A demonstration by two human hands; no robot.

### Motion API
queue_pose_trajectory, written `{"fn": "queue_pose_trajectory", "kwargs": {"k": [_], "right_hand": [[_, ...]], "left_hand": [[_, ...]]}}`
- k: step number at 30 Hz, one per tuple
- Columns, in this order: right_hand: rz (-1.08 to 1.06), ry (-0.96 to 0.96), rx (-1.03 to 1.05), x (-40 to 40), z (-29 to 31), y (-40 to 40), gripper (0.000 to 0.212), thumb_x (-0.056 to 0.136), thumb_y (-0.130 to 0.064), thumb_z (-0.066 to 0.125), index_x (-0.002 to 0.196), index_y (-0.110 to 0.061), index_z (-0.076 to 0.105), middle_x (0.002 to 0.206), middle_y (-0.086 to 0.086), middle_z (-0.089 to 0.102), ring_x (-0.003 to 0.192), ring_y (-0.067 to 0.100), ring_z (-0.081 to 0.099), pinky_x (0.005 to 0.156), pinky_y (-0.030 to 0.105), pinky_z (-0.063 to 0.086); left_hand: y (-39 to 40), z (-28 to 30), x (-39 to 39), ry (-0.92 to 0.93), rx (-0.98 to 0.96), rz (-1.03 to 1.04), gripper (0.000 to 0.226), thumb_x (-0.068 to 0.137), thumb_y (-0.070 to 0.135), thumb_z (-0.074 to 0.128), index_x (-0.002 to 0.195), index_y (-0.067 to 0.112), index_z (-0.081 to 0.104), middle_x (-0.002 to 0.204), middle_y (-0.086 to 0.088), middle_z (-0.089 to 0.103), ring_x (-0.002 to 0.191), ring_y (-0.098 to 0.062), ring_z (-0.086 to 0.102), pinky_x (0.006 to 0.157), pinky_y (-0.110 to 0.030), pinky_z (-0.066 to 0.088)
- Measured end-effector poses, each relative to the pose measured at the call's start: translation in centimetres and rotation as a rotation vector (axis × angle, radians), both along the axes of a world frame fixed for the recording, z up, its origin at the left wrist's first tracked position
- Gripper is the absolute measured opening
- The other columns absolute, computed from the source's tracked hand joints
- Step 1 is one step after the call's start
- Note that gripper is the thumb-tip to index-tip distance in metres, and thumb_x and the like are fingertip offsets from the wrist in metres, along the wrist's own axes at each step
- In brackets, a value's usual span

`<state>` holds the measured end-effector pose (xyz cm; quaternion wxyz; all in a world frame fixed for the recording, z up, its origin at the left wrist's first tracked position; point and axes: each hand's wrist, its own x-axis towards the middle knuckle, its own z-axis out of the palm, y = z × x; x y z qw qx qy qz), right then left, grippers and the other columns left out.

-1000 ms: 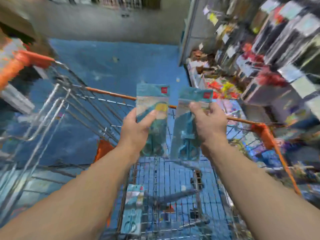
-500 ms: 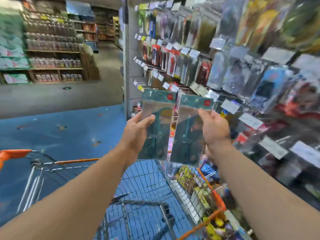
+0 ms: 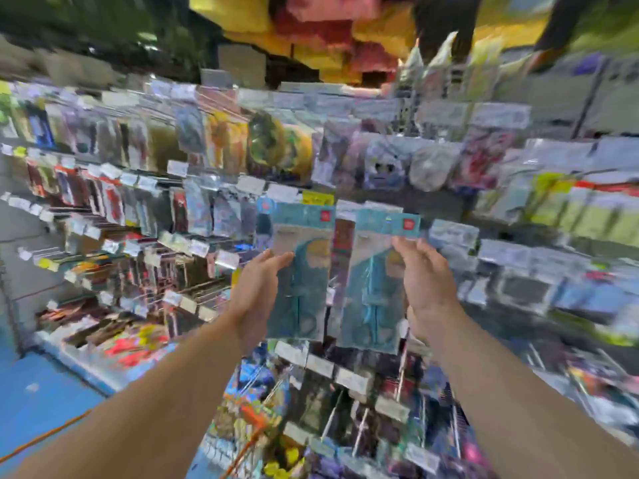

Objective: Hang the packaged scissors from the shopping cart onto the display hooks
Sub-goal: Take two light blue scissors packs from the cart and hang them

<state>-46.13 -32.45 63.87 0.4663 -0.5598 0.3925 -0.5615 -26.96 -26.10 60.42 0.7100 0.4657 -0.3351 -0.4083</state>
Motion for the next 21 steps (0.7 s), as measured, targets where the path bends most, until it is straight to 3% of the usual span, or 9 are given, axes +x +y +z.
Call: {"fn": "queue_pose_trajectory", "kwargs": {"k": [3, 5, 8, 10, 12, 15, 18, 21], "right_hand": [[-0.122, -0.003, 0.034, -7.6, 0.6, -0.3, 0.027, 0.1, -0.032, 0.062, 0.083, -0.012, 0.066, 0.079, 0.005, 0.059, 0.076, 0.02, 0.056, 0.076, 0.038, 0.045], [-0.196, -0.001, 0.038, -12.7, 0.7, -0.3, 0.03, 0.101, -0.033, 0.059, 0.098, -0.004, 0.065, 0.085, 0.009, 0.064, 0.074, 0.018, 0.058, 0.069, 0.032, 0.045], [-0.311, -0.011, 0.057, -20.2, 0.9, -0.2, 0.028, 0.101, -0.032, 0.059, 0.095, -0.005, 0.064, 0.101, 0.02, 0.073, 0.076, 0.018, 0.062, 0.066, 0.028, 0.047], [-0.371, -0.013, 0.07, -25.0, 1.1, 0.0, 0.027, 0.1, -0.032, 0.059, 0.095, -0.007, 0.065, 0.106, 0.019, 0.075, 0.083, 0.023, 0.067, 0.071, 0.034, 0.049], [-0.41, 0.01, 0.043, -29.7, 1.1, 0.1, 0.026, 0.099, -0.032, 0.06, 0.092, -0.008, 0.068, 0.103, 0.018, 0.076, 0.092, 0.028, 0.073, 0.078, 0.04, 0.054], [-0.469, 0.036, 0.021, -36.8, 1.0, 0.5, 0.035, 0.096, -0.033, 0.061, 0.097, 0.001, 0.068, 0.104, 0.021, 0.077, 0.078, 0.022, 0.069, 0.071, 0.035, 0.052], [-0.501, 0.041, 0.039, -43.8, 0.8, 1.3, 0.027, 0.098, -0.029, 0.06, 0.088, -0.007, 0.071, 0.086, 0.007, 0.078, 0.064, 0.01, 0.065, 0.056, 0.02, 0.049], [-0.572, 0.071, 0.042, -50.6, 0.4, 2.0, 0.026, 0.097, -0.027, 0.061, 0.09, -0.004, 0.071, 0.077, 0.003, 0.075, 0.057, 0.006, 0.062, 0.051, 0.017, 0.046]], "left_hand": [[-2.7, 0.8, -7.2, 0.001, 0.032, -0.172, 0.032, 0.079, 0.03, 0.062, 0.102, 0.011, 0.072, 0.097, -0.018, 0.068, 0.079, -0.032, 0.061, 0.071, -0.053, 0.052], [-3.9, 1.3, -12.7, -0.006, 0.056, -0.227, 0.031, 0.079, 0.03, 0.062, 0.099, 0.007, 0.07, 0.092, -0.021, 0.066, 0.075, -0.035, 0.062, 0.066, -0.054, 0.054], [-5.5, 1.9, -20.5, -0.03, 0.055, -0.224, 0.017, 0.089, 0.025, 0.063, 0.077, 0.015, 0.072, 0.083, -0.019, 0.067, 0.071, -0.038, 0.067, 0.068, -0.06, 0.057], [-6.3, 2.2, -25.6, -0.074, 0.032, -0.262, 0.017, 0.084, 0.034, 0.07, 0.08, 0.018, 0.075, 0.089, -0.016, 0.074, 0.084, -0.043, 0.072, 0.075, -0.068, 0.056], [-6.9, 2.2, -30.6, -0.111, 0.019, -0.295, 0.02, 0.083, 0.037, 0.074, 0.092, 0.019, 0.073, 0.096, -0.014, 0.077, 0.088, -0.039, 0.074, 0.074, -0.063, 0.059], [-7.8, 2.1, -38.0, -0.129, -0.02, -0.362, 0.009, 0.09, 0.026, 0.07, 0.099, 0.024, 0.07, 0.098, -0.008, 0.078, 0.085, -0.03, 0.076, 0.071, -0.053, 0.063], [-8.0, 1.9, -45.1, -0.144, -0.025, -0.429, 0.015, 0.093, 0.017, 0.065, 0.106, 0.023, 0.07, 0.095, -0.002, 0.079, 0.078, -0.019, 0.077, 0.059, -0.035, 0.062], [-8.0, 1.5, -51.9, -0.154, 0.004, -0.499, 0.02, 0.094, 0.014, 0.063, 0.112, 0.019, 0.071, 0.102, -0.005, 0.079, 0.092, -0.028, 0.076, 0.074, -0.045, 0.063]]}}
